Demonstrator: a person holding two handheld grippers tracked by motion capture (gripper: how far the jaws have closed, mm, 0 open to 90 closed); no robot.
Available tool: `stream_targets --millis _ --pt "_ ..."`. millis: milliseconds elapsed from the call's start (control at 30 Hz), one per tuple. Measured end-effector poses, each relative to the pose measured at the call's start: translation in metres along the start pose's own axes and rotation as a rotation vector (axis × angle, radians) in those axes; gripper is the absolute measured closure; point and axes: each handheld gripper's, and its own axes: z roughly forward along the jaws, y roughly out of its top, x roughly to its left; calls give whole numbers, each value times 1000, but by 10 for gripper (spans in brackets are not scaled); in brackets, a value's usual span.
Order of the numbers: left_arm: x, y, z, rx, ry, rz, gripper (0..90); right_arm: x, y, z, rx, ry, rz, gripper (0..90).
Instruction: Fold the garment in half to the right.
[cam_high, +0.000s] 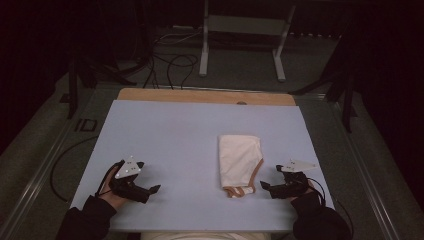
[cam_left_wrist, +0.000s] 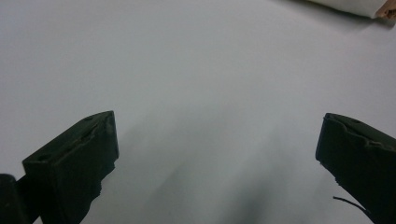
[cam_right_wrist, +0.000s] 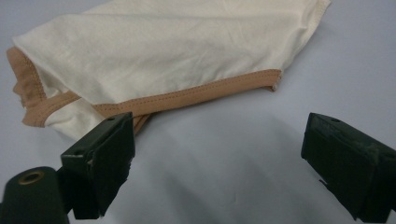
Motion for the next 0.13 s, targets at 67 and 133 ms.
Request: stream_targets --millis 67,133 --pt "0 0 0 -1 4 3 1 0 0 1 1 -1 -7 99" --pt "-1 0 1 -1 4 2 1 0 -1 1 6 5 -2 99"
